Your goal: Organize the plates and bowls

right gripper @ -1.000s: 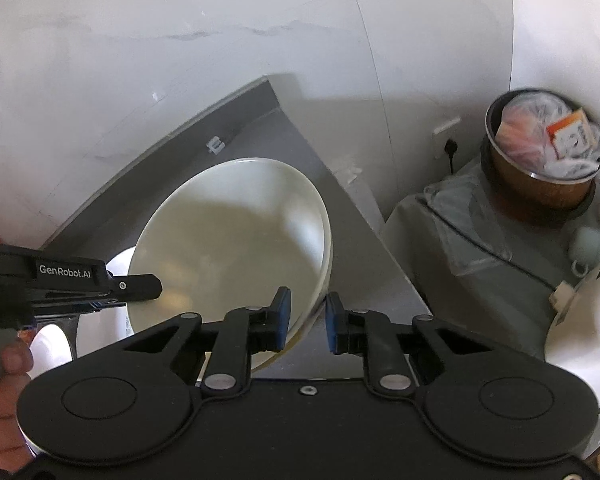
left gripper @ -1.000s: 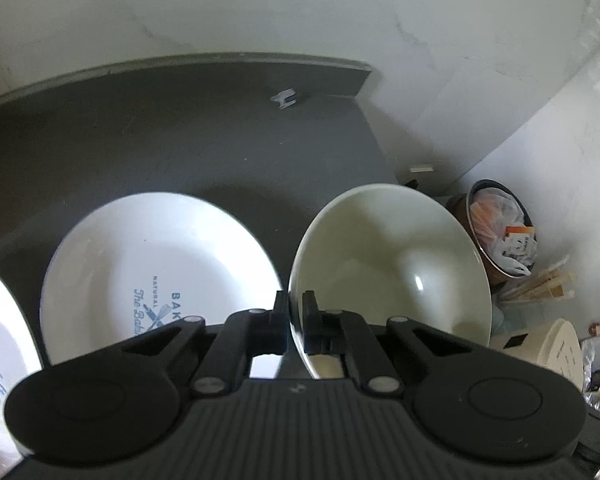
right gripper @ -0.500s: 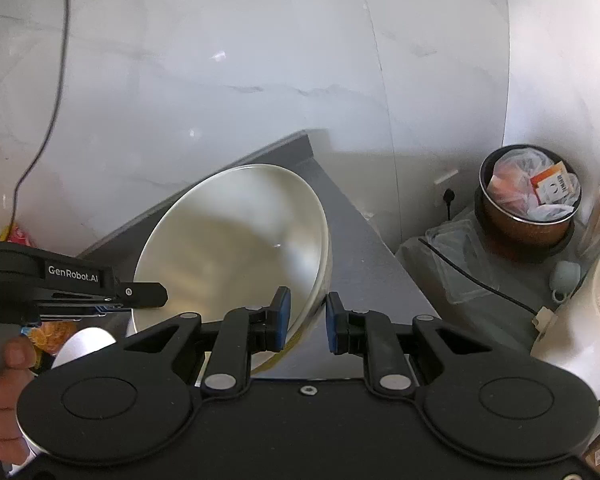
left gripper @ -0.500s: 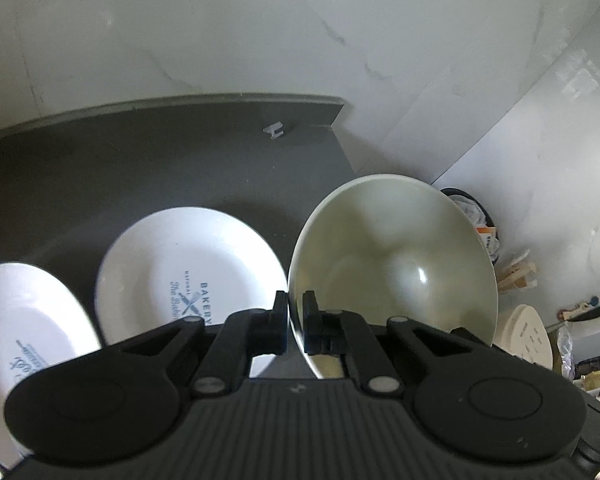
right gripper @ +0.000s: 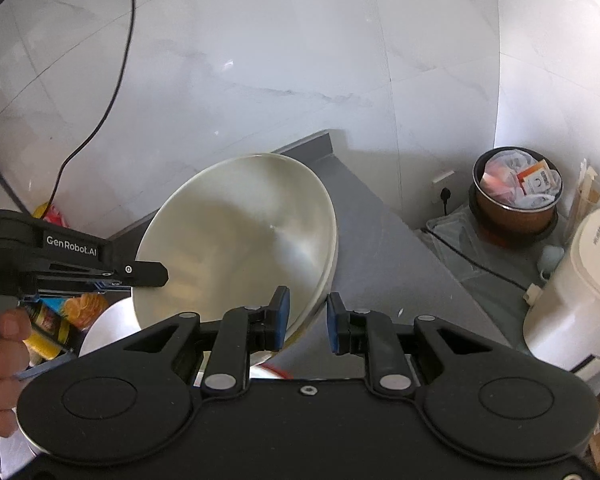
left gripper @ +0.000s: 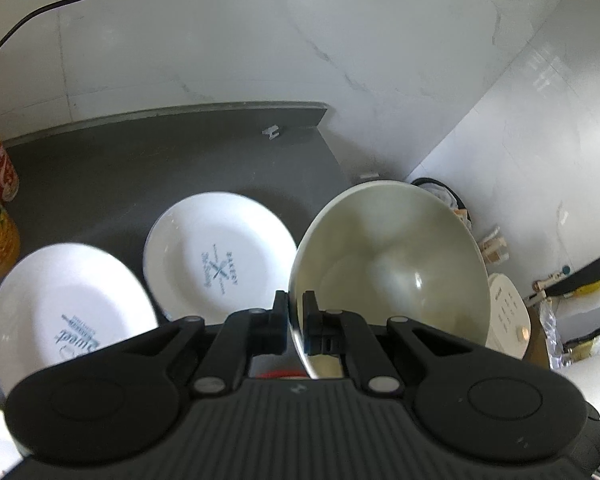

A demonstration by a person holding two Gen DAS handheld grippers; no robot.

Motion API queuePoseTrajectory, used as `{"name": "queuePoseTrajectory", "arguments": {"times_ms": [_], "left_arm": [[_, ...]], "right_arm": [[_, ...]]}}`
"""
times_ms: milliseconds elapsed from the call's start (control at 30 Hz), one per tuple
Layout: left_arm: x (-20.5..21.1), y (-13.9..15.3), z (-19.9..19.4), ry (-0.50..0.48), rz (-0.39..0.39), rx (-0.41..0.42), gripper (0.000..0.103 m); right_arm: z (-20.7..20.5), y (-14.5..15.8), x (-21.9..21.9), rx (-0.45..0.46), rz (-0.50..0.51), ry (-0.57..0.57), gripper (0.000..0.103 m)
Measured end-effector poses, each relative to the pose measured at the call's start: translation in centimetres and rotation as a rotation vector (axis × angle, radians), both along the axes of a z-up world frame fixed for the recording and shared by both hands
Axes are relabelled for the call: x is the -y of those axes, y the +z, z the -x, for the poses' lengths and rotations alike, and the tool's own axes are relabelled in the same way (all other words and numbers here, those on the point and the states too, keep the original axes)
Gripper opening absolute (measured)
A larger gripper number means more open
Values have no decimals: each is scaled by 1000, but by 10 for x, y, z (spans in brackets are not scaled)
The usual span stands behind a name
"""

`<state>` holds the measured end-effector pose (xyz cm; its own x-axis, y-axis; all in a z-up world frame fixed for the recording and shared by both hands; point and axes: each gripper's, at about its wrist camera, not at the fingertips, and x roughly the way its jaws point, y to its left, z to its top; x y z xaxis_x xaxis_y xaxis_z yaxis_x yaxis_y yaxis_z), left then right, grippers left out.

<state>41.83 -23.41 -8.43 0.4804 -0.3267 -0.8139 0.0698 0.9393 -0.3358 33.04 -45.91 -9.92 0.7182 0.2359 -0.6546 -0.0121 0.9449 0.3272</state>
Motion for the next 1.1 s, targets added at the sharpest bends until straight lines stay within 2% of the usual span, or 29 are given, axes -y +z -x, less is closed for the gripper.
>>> {"name": "queuePoseTrajectory", "arguments": {"times_ms": [333,1100], "left_arm": [[-18,-10,37,-52,11,-30,5],[-43,-46,79,-65,-2,-130,5]], "right_arm": [[49,-6,-19,-38,21,-5,20],[85,-30,-45,-135,33,1,20]]}}
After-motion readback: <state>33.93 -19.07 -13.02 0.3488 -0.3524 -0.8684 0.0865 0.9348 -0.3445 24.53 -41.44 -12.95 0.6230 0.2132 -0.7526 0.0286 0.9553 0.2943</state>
